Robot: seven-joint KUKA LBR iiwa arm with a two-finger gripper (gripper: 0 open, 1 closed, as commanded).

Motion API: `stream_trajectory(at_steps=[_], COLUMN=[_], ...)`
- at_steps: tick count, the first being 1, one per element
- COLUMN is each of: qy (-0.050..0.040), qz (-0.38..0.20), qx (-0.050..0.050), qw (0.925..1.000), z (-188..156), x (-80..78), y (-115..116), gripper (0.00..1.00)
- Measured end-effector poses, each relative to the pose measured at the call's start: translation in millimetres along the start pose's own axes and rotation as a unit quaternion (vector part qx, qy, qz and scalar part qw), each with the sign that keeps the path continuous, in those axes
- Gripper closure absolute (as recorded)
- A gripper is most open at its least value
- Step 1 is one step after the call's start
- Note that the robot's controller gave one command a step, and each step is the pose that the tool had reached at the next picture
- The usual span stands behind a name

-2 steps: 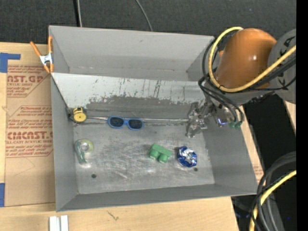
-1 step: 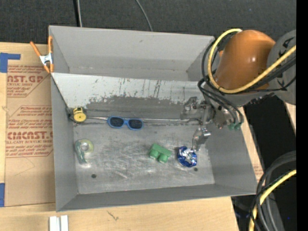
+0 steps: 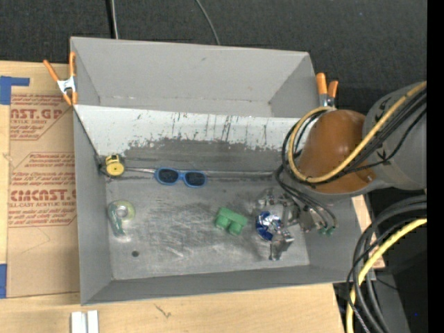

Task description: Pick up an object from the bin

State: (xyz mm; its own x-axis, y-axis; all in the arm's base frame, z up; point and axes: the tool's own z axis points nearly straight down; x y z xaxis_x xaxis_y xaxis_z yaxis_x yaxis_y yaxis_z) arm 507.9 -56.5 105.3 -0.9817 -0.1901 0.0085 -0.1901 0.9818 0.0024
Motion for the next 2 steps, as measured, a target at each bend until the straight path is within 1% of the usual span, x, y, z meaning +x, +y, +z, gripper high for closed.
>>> stream_trajectory(at_steps=[1, 2], qy=[-0.0075, -0.0083], qz=[0.013, 0.011], qx=[0.001, 0.002], qw=[0.9999, 0.9999], z=[34.8, 31.9], x=[-15.1, -16.1], y=[-49.2, -47.6], gripper=[0.00, 1.00])
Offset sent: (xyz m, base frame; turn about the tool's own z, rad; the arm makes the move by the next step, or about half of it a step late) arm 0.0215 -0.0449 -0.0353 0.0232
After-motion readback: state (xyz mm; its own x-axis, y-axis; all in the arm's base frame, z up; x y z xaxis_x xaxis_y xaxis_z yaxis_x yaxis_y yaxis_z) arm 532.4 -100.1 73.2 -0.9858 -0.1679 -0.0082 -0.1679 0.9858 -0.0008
